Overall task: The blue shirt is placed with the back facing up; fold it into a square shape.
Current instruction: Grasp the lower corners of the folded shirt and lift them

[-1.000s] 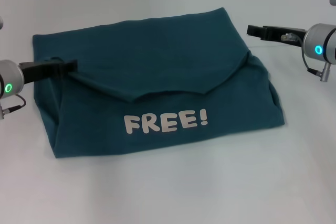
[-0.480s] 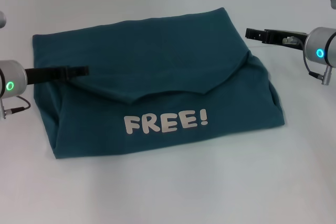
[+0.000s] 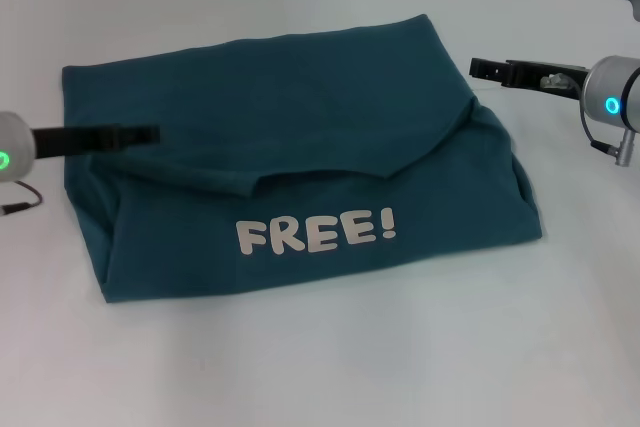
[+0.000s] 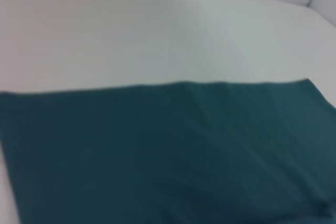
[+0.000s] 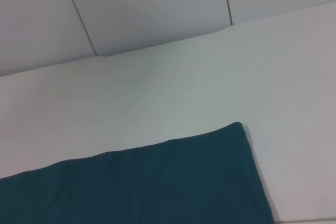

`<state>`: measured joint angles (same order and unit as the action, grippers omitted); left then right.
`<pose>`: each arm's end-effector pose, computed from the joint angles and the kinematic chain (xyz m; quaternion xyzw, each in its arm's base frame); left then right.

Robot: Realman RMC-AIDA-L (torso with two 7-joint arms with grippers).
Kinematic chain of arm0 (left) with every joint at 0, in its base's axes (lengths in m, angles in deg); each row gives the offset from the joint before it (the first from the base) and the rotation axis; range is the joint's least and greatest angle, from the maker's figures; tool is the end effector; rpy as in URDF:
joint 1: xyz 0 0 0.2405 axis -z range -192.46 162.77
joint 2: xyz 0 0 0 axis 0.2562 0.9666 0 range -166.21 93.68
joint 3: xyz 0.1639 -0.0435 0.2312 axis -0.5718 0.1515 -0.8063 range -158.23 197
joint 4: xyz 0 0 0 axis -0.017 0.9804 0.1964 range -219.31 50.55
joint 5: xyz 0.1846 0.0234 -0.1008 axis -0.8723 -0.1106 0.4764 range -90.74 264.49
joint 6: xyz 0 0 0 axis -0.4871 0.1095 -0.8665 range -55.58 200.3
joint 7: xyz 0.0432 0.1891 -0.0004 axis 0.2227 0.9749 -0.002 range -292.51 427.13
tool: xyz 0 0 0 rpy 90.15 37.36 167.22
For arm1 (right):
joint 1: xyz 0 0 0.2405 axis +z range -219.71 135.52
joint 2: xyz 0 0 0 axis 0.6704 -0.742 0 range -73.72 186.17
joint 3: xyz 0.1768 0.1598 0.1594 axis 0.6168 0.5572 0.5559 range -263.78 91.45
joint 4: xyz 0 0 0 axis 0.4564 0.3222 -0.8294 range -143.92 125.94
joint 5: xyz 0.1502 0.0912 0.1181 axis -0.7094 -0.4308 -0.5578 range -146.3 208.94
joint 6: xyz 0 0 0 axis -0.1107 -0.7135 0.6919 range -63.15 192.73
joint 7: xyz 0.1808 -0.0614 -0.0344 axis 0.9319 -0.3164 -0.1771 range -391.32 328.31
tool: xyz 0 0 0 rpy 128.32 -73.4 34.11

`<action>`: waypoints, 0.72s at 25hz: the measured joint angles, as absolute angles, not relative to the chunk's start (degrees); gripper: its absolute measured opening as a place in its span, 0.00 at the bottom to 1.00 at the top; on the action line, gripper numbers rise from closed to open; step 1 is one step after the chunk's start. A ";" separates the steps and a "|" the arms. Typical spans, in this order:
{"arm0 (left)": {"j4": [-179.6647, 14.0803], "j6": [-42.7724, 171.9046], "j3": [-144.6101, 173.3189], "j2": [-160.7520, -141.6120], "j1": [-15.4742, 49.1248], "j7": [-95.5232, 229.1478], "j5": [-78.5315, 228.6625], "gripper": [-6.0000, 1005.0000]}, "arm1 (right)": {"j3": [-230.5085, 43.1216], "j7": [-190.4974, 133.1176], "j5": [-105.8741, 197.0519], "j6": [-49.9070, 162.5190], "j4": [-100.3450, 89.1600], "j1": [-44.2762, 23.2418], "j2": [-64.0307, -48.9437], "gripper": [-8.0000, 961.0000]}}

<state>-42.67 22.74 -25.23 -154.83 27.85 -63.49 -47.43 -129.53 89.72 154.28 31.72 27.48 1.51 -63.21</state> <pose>-0.2815 0.5029 -0.0229 -0.7907 -0.4823 -0.1302 0.3539 0.2881 0.5307 -0.0068 -0.7381 0.4680 0.1895 0.4476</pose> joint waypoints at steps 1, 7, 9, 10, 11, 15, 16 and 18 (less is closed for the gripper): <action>-41.26 22.68 -25.23 -154.97 27.11 -63.26 -47.19 0.93 | -129.46 89.71 154.28 31.69 27.49 1.42 -63.22 0.97; -33.95 14.98 -25.00 -155.10 22.84 -59.85 -46.80 0.93 | -129.61 89.26 154.28 27.42 29.49 0.10 -62.58 0.97; -30.45 10.22 -24.97 -155.21 20.74 -59.06 -46.95 0.93 | -129.60 88.18 154.29 24.05 31.48 -0.98 -62.46 0.97; -28.28 8.31 -24.96 -155.39 19.68 -59.06 -47.14 0.92 | -129.61 87.83 154.36 22.20 32.79 -1.65 -62.45 0.97; -25.71 5.79 -24.97 -155.63 18.25 -59.64 -47.40 0.92 | -129.61 87.73 154.43 20.92 33.85 -2.20 -62.43 0.97; -19.22 -2.25 -25.26 -155.67 14.79 -66.25 -48.55 0.92 | -129.34 88.77 154.73 13.31 39.65 -5.28 -62.02 0.96; -18.53 -4.12 -25.21 -155.52 14.45 -68.67 -49.59 0.91 | -129.29 89.38 154.74 11.68 41.13 -6.04 -61.85 0.96; -17.92 -6.79 -25.08 -155.43 14.05 -72.30 -52.20 0.91 | -129.42 90.78 154.74 8.96 43.83 -7.37 -61.62 0.96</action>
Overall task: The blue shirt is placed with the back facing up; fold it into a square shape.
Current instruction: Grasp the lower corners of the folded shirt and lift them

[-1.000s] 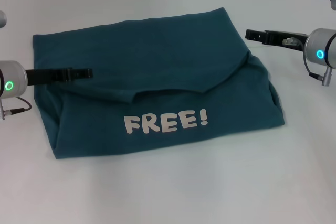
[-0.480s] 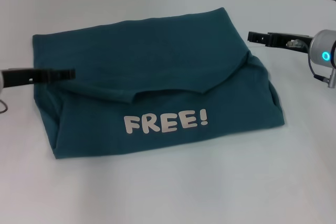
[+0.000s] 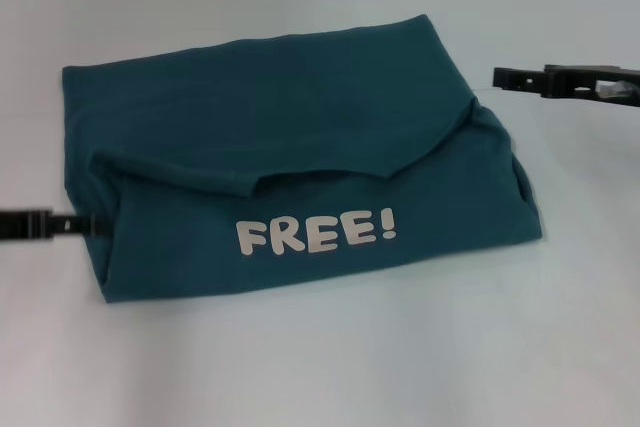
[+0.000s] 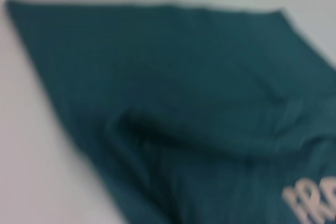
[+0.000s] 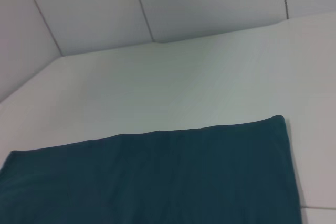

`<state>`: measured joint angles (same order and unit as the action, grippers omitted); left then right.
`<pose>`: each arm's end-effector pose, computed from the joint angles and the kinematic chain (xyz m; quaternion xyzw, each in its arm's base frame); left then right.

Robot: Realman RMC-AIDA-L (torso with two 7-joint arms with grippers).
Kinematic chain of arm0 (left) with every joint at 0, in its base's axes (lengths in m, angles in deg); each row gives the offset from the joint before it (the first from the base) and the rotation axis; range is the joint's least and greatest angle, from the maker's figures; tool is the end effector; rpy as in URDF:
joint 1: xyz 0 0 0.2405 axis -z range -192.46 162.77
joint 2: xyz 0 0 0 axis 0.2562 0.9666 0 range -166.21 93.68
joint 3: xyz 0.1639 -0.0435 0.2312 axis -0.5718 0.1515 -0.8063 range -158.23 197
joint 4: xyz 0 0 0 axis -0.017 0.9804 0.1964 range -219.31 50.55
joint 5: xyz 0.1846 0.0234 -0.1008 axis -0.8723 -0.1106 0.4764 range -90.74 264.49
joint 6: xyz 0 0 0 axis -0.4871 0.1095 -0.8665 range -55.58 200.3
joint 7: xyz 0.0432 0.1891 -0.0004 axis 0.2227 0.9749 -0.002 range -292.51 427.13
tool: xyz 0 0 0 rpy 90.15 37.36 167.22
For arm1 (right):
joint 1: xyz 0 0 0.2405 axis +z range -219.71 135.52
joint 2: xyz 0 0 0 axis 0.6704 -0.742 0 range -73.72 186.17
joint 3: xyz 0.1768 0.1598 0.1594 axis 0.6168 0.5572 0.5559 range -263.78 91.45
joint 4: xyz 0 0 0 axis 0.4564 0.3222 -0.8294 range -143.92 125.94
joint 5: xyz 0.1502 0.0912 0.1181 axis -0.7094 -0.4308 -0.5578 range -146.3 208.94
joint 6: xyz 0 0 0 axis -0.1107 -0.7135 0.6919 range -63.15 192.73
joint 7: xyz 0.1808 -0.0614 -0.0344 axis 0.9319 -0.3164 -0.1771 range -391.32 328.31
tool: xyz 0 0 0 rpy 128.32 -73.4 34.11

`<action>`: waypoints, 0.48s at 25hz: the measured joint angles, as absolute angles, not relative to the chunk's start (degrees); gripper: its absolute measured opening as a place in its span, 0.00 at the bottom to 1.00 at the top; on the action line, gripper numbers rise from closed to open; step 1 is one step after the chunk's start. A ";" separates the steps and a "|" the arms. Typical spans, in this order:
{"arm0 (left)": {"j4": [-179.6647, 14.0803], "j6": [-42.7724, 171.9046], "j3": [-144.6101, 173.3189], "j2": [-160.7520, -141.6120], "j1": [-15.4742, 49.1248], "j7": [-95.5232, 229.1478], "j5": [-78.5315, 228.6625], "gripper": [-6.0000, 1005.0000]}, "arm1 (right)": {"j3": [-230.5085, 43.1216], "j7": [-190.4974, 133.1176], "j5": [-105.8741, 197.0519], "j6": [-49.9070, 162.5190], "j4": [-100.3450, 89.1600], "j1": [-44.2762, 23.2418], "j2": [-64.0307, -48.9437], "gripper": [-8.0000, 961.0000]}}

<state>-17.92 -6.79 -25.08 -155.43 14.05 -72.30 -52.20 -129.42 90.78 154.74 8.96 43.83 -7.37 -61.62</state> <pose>-0.3098 0.4087 0.0178 -0.8002 -0.5283 -0.0758 0.2736 0.2871 0.4863 0.0321 -0.7947 0.4317 0.1923 0.3810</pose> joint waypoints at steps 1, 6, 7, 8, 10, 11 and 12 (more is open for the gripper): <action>-17.94 -7.50 -25.11 -155.50 14.02 -73.89 -53.92 0.91 | -129.49 91.28 154.74 8.00 44.89 -7.83 -61.53 0.96; -18.92 -7.38 -25.49 -156.87 14.51 -77.00 -59.45 0.90 | -129.46 93.08 154.73 5.36 46.96 -8.69 -61.04 0.96; -19.18 -7.09 -25.48 -157.29 14.80 -77.43 -60.74 0.90 | -129.35 93.18 154.73 5.13 46.96 -8.73 -61.03 0.96; -19.46 -7.00 -25.51 -157.57 15.10 -77.73 -61.58 0.90 | -129.32 93.20 154.73 5.04 46.95 -8.80 -61.02 0.96; -20.26 -6.85 -25.54 -157.98 15.84 -78.38 -63.35 0.89 | -129.46 93.21 154.73 4.99 46.96 -8.92 -61.07 0.96; -20.74 -6.80 -25.56 -158.14 16.21 -78.64 -63.94 0.89 | -129.58 93.21 154.73 4.98 46.96 -8.97 -61.10 0.96; -21.13 -6.72 -25.59 -158.29 16.51 -78.89 -64.29 0.89 | -129.67 93.21 154.74 4.95 46.90 -9.02 -61.12 0.96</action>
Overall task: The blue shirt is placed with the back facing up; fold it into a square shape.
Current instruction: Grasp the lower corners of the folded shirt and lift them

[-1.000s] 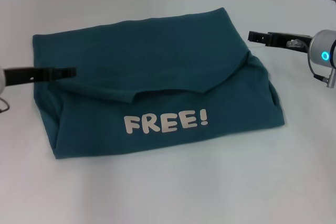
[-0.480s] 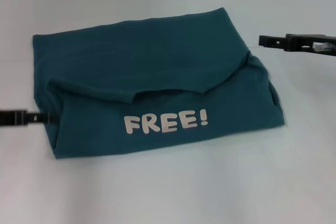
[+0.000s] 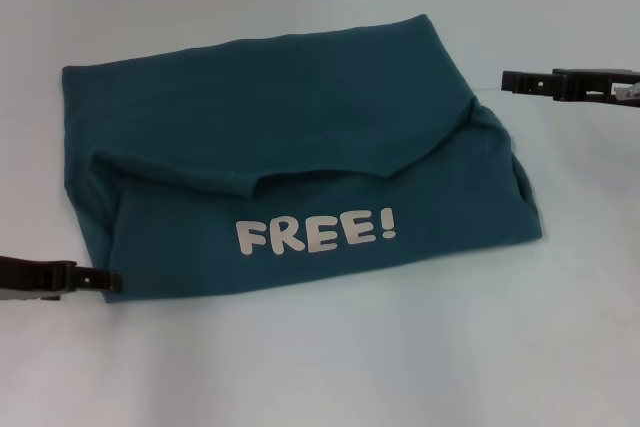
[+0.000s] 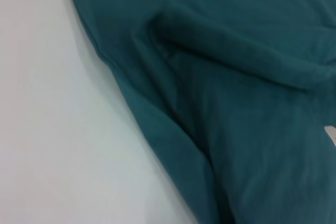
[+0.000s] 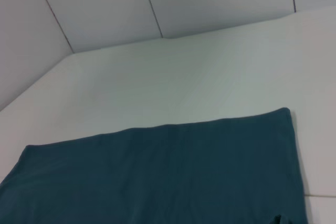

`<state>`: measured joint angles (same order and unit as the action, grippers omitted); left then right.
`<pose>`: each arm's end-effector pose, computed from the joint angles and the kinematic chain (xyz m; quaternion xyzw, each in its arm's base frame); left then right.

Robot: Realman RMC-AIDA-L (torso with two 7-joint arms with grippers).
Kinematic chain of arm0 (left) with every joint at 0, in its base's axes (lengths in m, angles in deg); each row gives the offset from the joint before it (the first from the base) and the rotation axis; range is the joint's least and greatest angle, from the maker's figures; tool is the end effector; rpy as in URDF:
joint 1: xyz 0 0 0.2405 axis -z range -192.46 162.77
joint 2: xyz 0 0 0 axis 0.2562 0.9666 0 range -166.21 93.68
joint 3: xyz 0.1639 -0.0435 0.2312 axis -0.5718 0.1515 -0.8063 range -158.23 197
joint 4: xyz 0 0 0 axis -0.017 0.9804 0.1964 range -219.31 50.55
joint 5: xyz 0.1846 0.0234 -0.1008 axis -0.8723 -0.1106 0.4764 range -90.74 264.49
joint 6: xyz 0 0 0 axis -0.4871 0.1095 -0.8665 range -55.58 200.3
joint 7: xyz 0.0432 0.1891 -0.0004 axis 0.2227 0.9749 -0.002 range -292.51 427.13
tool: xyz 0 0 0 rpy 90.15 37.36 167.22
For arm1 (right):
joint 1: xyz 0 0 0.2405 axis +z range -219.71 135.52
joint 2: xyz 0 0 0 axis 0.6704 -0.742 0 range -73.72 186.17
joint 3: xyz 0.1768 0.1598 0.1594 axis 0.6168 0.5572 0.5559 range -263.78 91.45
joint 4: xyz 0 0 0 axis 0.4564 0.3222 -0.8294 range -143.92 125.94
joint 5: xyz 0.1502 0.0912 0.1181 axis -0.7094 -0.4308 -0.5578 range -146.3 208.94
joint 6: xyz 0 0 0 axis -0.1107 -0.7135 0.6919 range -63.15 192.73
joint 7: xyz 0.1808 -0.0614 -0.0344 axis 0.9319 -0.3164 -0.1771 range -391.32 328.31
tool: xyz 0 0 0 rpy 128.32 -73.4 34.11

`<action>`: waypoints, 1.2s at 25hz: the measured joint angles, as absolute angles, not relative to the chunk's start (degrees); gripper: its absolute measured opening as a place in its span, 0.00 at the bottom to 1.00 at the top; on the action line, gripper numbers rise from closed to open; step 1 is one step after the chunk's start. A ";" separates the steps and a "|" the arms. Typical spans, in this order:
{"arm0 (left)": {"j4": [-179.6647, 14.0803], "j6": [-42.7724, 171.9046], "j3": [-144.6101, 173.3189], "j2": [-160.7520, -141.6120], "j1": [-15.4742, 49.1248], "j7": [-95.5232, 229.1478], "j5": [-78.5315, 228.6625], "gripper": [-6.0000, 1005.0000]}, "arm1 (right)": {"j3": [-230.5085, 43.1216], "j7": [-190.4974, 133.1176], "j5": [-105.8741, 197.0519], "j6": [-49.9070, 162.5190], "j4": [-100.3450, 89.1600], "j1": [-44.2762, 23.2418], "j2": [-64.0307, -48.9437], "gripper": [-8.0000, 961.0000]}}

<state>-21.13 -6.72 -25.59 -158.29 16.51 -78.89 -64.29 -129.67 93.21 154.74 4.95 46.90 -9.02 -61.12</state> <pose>-0.3262 0.3962 -0.0169 -0.7714 -0.5818 0.0015 0.2579 0.2871 0.4760 0.0399 -0.7975 0.4382 0.1940 0.3667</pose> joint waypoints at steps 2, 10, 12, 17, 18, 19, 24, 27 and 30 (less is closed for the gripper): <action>-21.86 -6.67 -25.61 -158.53 17.04 -79.34 -64.57 0.88 | -129.68 93.21 154.77 4.88 46.71 -9.08 -61.10 0.96; -24.20 -5.41 -25.61 -159.13 18.30 -80.27 -64.85 0.87 | -129.66 93.22 154.81 4.42 47.02 -9.57 -61.19 0.96; -25.06 -4.53 -25.61 -159.18 18.44 -80.48 -64.87 0.87 | -129.64 93.21 154.81 4.38 47.02 -9.68 -61.22 0.96; -26.70 -3.23 -25.62 -159.25 19.18 -80.68 -64.91 0.86 | -129.67 93.22 154.81 4.33 46.75 -9.75 -61.15 0.96; -26.77 -3.04 -25.64 -159.30 19.26 -80.74 -64.91 0.86 | -129.67 93.22 154.81 4.32 46.73 -9.76 -61.15 0.96; -26.88 -2.86 -25.66 -159.33 19.38 -80.81 -64.91 0.85 | -129.67 93.21 154.81 4.32 46.71 -9.76 -61.15 0.96; -27.99 -2.43 -25.71 -159.16 20.10 -81.19 -65.24 0.85 | -129.52 93.22 155.46 4.31 46.66 -9.77 -61.22 0.96; -28.20 -2.12 -26.60 -159.21 20.27 -81.02 -65.52 0.84 | -129.30 93.22 155.53 4.32 46.74 -10.00 -61.34 0.96; -28.24 -1.95 -27.03 -159.33 20.32 -80.63 -65.51 0.84 | -129.28 93.22 155.53 4.38 46.83 -10.05 -61.40 0.96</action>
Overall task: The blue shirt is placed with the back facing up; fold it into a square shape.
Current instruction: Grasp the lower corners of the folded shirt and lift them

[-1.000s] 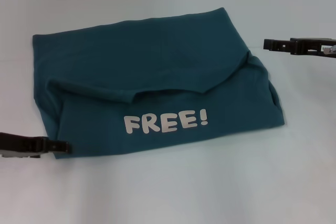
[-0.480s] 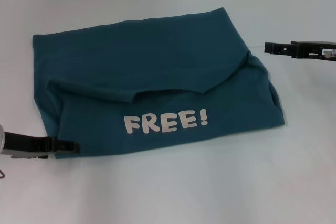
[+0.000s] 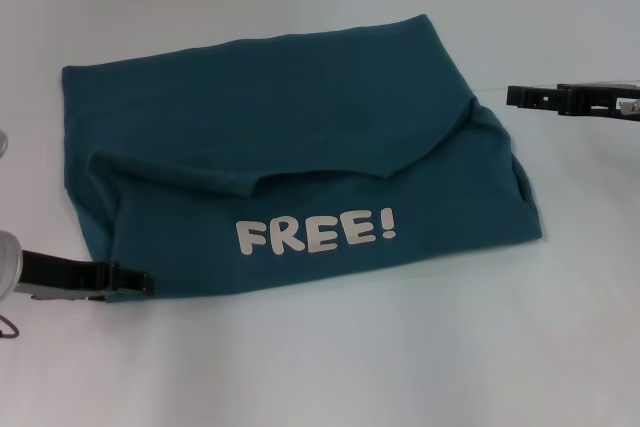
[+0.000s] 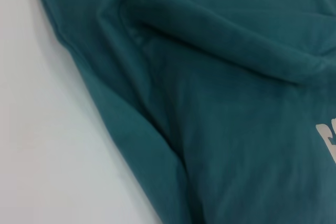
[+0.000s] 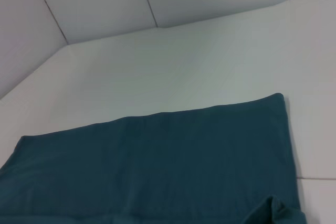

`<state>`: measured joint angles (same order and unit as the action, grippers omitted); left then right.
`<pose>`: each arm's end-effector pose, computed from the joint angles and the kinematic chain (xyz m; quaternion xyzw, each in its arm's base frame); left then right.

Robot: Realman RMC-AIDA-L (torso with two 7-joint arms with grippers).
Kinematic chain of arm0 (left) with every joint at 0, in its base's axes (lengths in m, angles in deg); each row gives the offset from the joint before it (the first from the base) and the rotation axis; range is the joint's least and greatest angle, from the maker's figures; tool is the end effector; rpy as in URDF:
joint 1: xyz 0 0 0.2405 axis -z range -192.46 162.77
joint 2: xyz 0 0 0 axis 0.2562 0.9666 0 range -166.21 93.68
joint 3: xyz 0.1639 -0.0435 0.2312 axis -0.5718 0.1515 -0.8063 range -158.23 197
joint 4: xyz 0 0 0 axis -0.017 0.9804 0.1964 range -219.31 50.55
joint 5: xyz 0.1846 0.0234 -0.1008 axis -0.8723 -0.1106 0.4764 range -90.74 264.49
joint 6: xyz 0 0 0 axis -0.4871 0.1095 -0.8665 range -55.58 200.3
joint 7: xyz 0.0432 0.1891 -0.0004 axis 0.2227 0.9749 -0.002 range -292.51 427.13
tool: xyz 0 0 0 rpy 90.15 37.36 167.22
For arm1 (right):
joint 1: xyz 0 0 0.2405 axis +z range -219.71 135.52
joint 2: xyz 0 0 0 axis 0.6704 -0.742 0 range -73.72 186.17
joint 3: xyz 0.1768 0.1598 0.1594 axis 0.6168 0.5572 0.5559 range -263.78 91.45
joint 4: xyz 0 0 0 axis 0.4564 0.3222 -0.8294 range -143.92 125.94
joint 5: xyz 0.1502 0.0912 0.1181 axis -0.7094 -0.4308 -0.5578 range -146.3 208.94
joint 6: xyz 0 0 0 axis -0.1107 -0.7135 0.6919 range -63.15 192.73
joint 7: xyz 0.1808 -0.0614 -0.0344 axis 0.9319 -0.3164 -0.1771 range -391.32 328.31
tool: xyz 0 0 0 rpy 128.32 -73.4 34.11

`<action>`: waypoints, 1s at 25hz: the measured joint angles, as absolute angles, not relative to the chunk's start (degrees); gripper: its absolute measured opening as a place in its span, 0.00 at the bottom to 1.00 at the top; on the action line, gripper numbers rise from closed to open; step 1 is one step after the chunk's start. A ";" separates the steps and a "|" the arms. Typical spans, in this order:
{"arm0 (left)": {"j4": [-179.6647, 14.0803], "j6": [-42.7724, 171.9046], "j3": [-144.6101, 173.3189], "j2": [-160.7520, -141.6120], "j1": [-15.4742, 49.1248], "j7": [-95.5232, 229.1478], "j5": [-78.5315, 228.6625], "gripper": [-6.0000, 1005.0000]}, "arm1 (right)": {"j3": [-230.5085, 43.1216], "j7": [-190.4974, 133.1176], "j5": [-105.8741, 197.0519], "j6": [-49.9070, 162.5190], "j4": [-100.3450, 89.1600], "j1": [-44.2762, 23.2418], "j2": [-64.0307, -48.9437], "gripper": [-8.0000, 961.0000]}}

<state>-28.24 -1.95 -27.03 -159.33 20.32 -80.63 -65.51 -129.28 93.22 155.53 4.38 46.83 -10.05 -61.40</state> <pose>-0.3151 0.4076 -0.0503 -0.7722 -0.5881 0.0079 0.2403 0.2972 0.4684 0.0366 -0.7948 0.4482 0.1864 0.3643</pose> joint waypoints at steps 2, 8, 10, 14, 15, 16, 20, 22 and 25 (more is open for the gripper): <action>-28.24 -1.74 -27.47 -159.34 20.36 -80.51 -65.52 0.83 | -129.27 93.22 155.53 4.40 46.91 -10.04 -61.45 0.96; -28.29 -1.33 -29.61 -159.83 20.40 -80.52 -65.52 0.64 | -129.23 93.22 155.53 4.54 46.99 -10.02 -61.54 0.96; -28.27 -1.26 -29.75 -159.90 20.40 -80.53 -65.50 0.56 | -129.23 93.21 155.52 4.54 46.78 -10.06 -61.55 0.96; -28.24 -0.60 -29.98 -160.01 20.62 -80.67 -65.18 0.41 | -129.23 93.31 155.50 4.41 46.76 -10.49 -61.54 0.95; -28.24 -0.60 -29.99 -160.01 20.70 -80.68 -65.15 0.34 | -129.23 93.31 155.50 4.41 46.76 -10.49 -61.54 0.95; -28.24 -0.61 -29.99 -160.01 20.80 -80.66 -65.15 0.27 | -129.24 93.57 155.50 4.39 46.82 -10.71 -61.52 0.95; -28.24 -0.81 -30.01 -160.02 21.20 -80.44 -65.11 0.10 | -129.51 95.79 156.18 3.62 47.29 -11.31 -61.12 0.95; -28.18 -0.85 -30.01 -160.02 21.32 -80.41 -65.08 0.04 | -129.43 98.82 158.49 2.55 47.93 -11.38 -60.80 0.95; -27.98 -0.93 -30.00 -160.02 21.58 -80.42 -65.03 0.04 | -129.60 105.82 165.82 -0.54 49.94 -10.75 -59.78 0.95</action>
<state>-27.98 -0.93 -30.00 -160.02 21.58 -80.42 -65.03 -129.60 105.82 165.82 -0.54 49.94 -10.75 -59.78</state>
